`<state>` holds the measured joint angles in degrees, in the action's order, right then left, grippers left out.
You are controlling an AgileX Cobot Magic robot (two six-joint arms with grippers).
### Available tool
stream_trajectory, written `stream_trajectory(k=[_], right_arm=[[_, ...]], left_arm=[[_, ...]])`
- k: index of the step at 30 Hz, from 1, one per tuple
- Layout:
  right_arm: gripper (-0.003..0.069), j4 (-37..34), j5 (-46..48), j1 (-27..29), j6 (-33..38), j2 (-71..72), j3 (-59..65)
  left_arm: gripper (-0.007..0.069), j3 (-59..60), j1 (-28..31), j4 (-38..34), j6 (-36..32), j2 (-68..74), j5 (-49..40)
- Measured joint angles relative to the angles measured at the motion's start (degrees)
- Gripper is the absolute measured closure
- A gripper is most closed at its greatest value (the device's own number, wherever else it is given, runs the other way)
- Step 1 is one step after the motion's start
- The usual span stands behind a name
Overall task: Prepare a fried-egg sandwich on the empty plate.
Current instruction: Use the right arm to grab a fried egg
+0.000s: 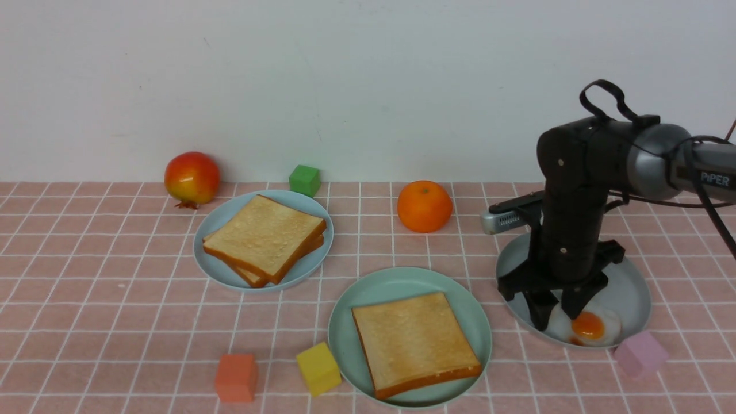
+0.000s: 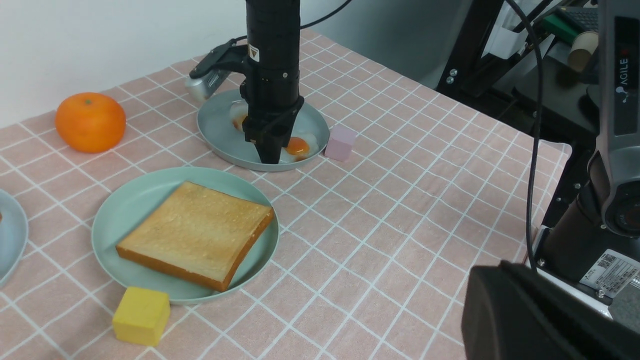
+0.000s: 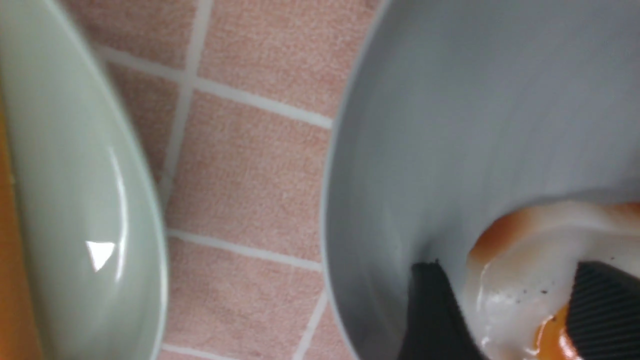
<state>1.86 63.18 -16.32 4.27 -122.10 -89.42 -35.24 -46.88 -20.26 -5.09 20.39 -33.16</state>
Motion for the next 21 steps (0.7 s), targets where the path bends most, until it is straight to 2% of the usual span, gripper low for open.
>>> stream_trajectory(k=[7,9,11,12,13,21], right_arm=[[0.0436,0.89,0.71,0.00,0.00,-0.58,-0.66],[0.0528,1.46,0.78,0.00,0.00,-0.60,-0.69],[0.0602,1.52,0.84,0.00,0.00,-0.60,-0.86],[0.0610,1.52,0.84,0.00,0.00,-0.60,-0.83],[0.0659,1.58,1.13,0.00,0.00,-0.54,-0.95],[0.0664,-1.86,1.34,0.00,-0.47,2.53,-0.18]], left_arm=[[0.0611,0.00,0.00,0.10,0.00,0.00,0.00],[0.0609,0.00,0.00,0.10,-0.05,0.00,0.00],[0.0608,0.00,0.00,0.10,-0.05,0.00,0.00],[0.0608,0.00,0.00,0.10,-0.05,0.00,0.00],[0.0606,0.00,0.00,0.10,-0.05,0.00,0.00],[0.0606,0.00,0.00,0.10,-0.05,0.00,0.00]])
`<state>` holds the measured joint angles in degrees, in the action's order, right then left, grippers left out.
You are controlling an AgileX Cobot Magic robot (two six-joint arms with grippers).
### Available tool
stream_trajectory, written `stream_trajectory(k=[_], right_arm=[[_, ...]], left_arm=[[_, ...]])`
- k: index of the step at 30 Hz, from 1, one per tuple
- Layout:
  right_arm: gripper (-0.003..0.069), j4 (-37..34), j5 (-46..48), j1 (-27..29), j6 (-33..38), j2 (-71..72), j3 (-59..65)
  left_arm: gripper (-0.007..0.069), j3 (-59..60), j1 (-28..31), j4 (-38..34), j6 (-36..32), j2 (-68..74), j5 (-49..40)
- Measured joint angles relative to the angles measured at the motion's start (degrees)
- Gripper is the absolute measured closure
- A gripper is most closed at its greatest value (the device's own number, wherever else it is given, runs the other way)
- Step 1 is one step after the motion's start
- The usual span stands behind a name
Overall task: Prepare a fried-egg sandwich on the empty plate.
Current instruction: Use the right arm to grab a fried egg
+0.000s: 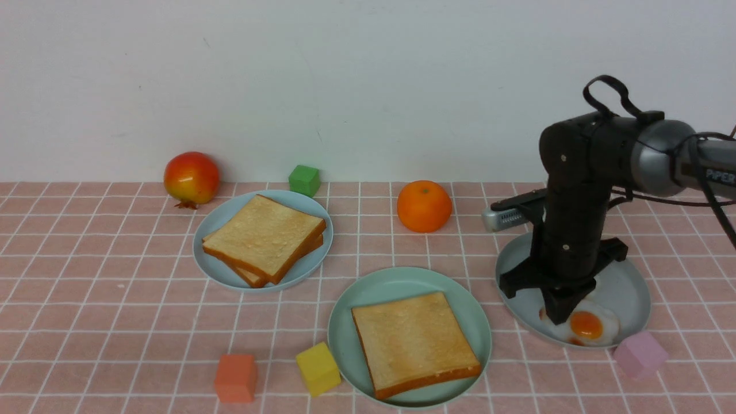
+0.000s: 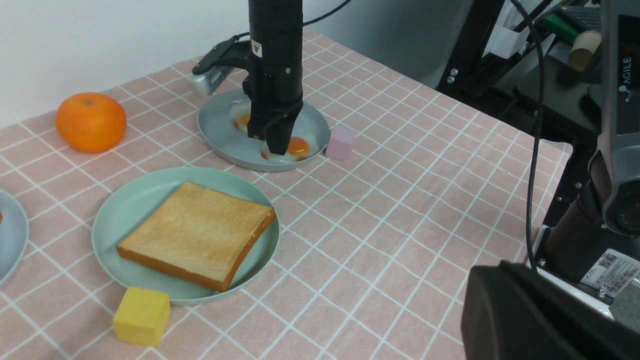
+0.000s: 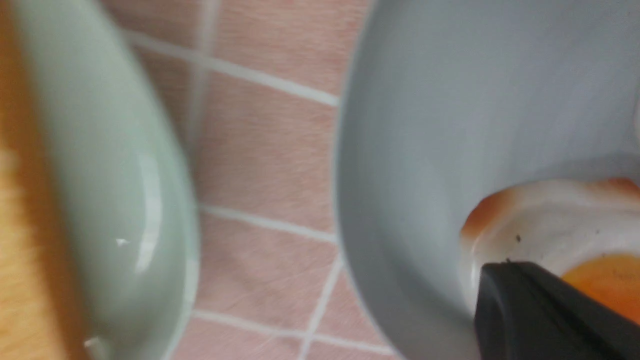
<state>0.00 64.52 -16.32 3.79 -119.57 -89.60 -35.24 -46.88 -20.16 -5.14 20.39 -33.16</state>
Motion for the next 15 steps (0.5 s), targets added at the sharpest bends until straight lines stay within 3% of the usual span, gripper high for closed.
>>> stream_trajectory(k=[8,11,15], right_arm=[[0.0621,0.00,0.90,3.59,-4.95,5.81,0.18],[0.0564,-1.41,2.37,7.58,-4.29,6.18,1.14],[0.0422,-6.73,0.40,14.13,2.08,5.87,4.60]], left_arm=[[0.0604,0.00,0.00,0.13,0.00,0.00,0.05],[0.0601,0.00,0.00,0.47,0.00,0.00,0.05],[0.0601,0.00,0.00,0.47,0.00,0.00,-0.05]])
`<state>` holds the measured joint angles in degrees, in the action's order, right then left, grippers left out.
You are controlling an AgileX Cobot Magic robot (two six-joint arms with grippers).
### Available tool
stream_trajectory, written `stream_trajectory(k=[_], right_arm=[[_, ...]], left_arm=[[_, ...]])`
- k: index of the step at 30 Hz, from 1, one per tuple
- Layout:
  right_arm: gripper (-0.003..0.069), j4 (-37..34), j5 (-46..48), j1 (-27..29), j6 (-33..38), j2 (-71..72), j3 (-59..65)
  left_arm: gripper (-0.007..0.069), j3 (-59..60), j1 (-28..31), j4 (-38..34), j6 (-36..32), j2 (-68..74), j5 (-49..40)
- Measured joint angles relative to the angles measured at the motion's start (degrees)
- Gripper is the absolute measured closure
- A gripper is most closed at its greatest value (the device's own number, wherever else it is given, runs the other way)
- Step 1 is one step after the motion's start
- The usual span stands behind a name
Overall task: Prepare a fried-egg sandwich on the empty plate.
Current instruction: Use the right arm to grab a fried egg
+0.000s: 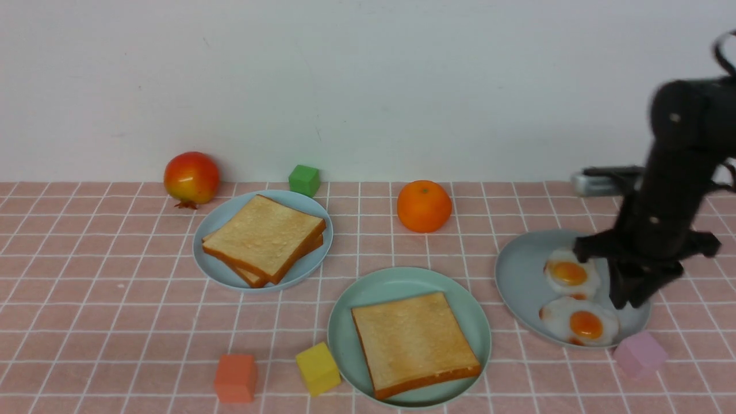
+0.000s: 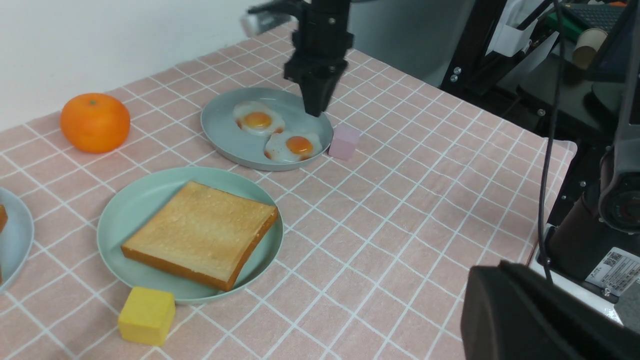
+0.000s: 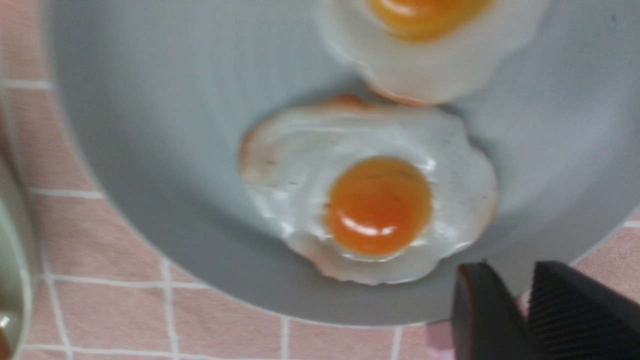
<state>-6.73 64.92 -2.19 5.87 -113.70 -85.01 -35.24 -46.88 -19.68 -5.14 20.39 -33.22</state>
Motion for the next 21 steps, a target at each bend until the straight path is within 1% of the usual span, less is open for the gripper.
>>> stream_trajectory(k=[3,5,10,16,21], right_arm=[[0.0358,-4.42,-3.41,2.27,3.63,-0.52,0.25],[0.0340,-5.98,-5.59,2.71,5.07,-1.10,0.25],[0.0337,-6.32,-7.33,2.54,5.88,-2.57,0.25],[0.0337,-4.24,-9.27,1.80,6.26,-5.20,0.25],[0.0337,-4.18,-9.41,1.80,6.26,-5.59,0.25]], left_arm=[[0.0601,0.00,0.00,0.04,0.00,0.00,0.00],[0.0601,0.00,0.00,0.04,0.00,0.00,0.05],[0.0601,0.00,0.00,0.17,0.05,0.00,0.50],[0.0601,0.00,0.00,0.23,0.05,0.00,1.22],[0.0601,0.00,0.00,0.23,0.05,0.00,1.22]])
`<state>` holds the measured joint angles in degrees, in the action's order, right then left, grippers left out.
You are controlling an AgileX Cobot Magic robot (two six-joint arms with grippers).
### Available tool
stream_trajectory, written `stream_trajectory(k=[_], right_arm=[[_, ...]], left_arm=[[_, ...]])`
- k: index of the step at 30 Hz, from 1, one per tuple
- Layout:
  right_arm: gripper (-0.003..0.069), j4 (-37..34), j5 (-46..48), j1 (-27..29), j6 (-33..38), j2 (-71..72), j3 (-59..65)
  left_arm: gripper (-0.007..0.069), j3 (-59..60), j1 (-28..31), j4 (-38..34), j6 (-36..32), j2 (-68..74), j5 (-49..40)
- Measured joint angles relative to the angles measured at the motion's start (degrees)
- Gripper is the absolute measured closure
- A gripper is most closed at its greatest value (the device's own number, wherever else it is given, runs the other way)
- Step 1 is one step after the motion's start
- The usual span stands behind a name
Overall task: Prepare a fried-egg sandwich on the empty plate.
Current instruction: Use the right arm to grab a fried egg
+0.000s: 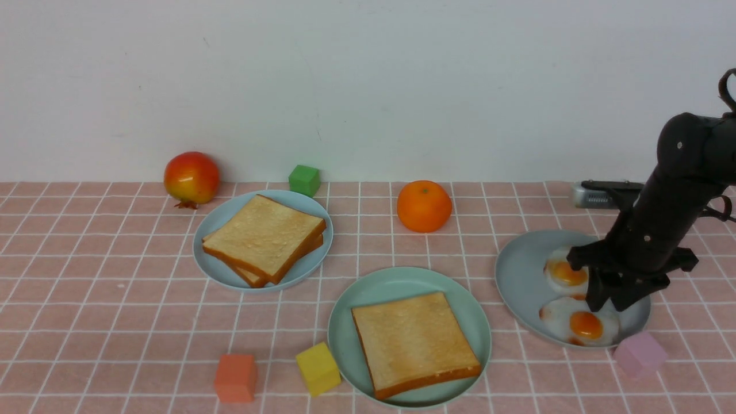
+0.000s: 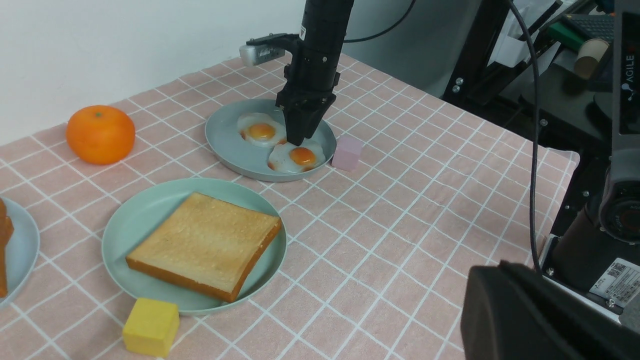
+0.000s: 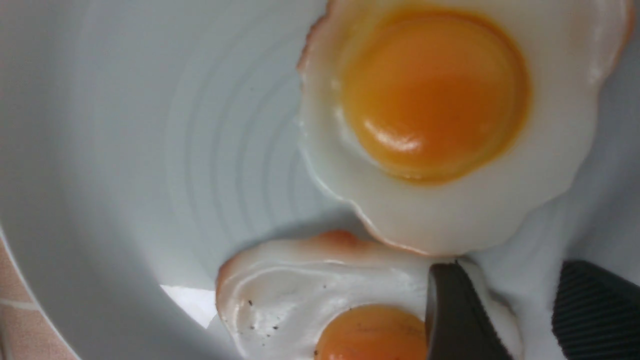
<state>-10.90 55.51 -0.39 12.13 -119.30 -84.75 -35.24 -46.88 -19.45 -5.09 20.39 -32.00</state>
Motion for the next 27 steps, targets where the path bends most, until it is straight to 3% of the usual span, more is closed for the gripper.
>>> stream_trajectory(k=[3,8,17,27], right_arm=[[0.0350,0.00,0.00,0.00,0.00,0.00,0.00],[0.0435,-0.24,0.12,-0.45,0.00,0.00,0.00],[0.0657,0.24,0.32,-1.09,0.06,0.00,-0.19],[0.0665,-0.10,3.75,-1.09,0.06,4.26,-0.06]], left_arm=[[0.0601,0.00,0.00,0.00,0.00,0.00,0.00],[0.0601,0.00,0.00,0.04,0.00,0.00,0.00],[0.0601,0.00,0.00,0.04,0.00,0.00,0.00],[0.0596,0.00,0.00,0.04,-0.06,0.00,0.00]])
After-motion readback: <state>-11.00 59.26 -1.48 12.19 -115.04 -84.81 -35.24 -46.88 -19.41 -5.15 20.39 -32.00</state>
